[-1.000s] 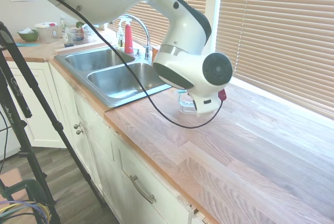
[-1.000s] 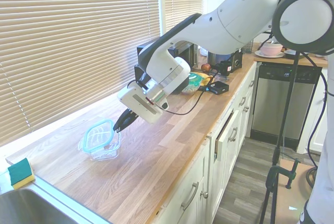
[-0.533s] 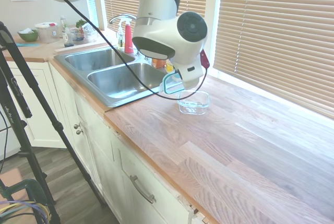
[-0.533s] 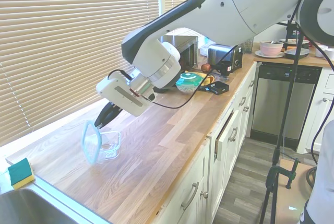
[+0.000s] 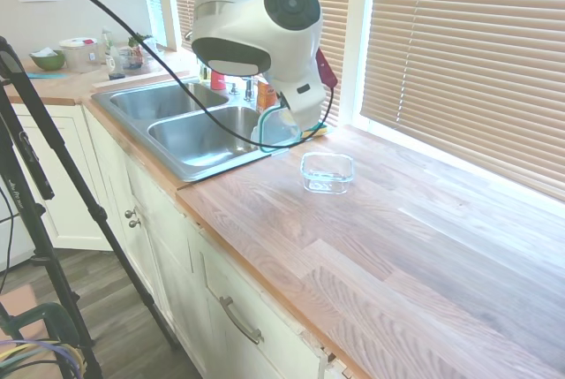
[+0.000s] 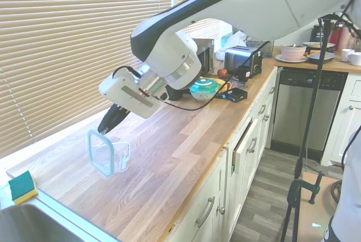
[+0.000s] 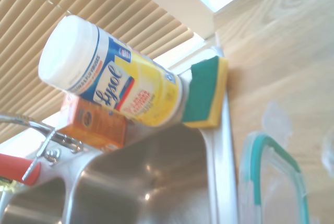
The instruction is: Uncover the lid of the food container
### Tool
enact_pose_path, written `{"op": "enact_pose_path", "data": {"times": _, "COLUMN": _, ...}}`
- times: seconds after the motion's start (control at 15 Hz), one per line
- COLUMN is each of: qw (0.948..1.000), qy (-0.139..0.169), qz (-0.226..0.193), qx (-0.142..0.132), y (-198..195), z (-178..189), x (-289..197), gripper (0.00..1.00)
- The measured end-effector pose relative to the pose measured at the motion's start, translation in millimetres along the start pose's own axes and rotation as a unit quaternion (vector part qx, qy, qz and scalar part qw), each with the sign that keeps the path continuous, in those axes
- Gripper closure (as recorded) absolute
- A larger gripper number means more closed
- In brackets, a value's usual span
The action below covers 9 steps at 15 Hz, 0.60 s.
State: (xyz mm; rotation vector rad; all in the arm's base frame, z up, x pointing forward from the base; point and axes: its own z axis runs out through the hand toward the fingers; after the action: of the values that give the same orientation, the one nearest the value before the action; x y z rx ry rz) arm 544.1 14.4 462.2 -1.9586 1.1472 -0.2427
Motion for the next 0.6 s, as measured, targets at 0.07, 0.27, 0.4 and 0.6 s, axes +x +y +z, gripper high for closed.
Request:
{"op": "enact_pose_path", "data": {"times": 0.07, "qw": 1.0, "qy": 0.005, "qz": -0.005, "qx": -0.004, "y": 7.0, "z": -11.7, "x": -2.2, "gripper": 1.0}}
{"op": "enact_pose_path", "data": {"times": 0.27, "qw": 0.9988, "qy": 0.022, "qz": -0.03, "qx": -0.032, "y": 28.1, "z": -31.4, "x": -6.0, "gripper": 1.0}}
{"op": "enact_pose_path", "data": {"times": 0.4, "qw": 0.9962, "qy": 0.041, "qz": -0.051, "qx": -0.058, "y": 38.3, "z": -36.8, "x": -8.5, "gripper": 1.0}}
{"op": "enact_pose_path", "data": {"times": 0.6, "qw": 0.9888, "qy": 0.081, "qz": -0.086, "qx": -0.092, "y": 46.2, "z": -38.8, "x": -15.9, "gripper": 1.0}}
